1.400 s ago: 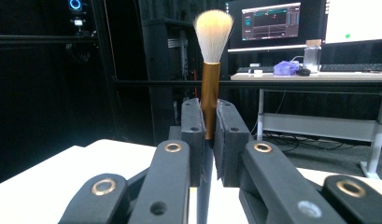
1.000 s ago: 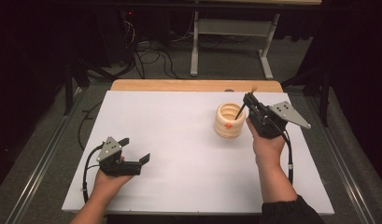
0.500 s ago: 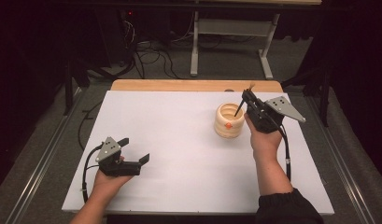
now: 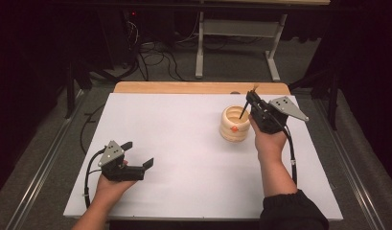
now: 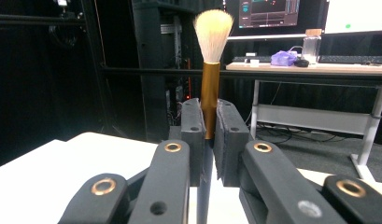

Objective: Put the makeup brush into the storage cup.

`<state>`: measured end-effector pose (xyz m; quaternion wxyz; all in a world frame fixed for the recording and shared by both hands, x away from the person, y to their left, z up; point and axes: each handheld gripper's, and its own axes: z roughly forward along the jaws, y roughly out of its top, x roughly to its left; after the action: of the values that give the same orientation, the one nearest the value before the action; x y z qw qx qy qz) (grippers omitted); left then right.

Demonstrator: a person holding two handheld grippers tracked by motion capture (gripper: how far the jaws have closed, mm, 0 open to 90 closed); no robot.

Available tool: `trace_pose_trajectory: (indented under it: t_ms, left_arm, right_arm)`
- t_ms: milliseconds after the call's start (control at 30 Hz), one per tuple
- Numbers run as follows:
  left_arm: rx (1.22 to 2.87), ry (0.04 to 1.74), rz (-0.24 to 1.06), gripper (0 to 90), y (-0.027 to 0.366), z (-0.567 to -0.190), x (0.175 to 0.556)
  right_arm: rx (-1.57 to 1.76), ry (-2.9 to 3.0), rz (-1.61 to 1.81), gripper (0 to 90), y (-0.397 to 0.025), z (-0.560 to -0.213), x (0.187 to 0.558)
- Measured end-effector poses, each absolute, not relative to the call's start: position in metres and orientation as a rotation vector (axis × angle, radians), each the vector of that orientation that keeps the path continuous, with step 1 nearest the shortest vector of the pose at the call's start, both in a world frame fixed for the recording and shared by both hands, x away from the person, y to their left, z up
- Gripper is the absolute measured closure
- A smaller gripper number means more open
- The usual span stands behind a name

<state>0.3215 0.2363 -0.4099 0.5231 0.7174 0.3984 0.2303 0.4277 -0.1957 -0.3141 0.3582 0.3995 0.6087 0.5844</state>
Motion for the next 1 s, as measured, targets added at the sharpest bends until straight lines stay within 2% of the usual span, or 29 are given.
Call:
trace_pose_trajectory:
  t_ms: [1000]
  left_arm:
    - [1.7,0.942,0.532,0.0,0.235,-0.409,0.319]
  right_arm:
    - [1.093,1.652,1.443,85.8,-0.196,-0.341,0.439]
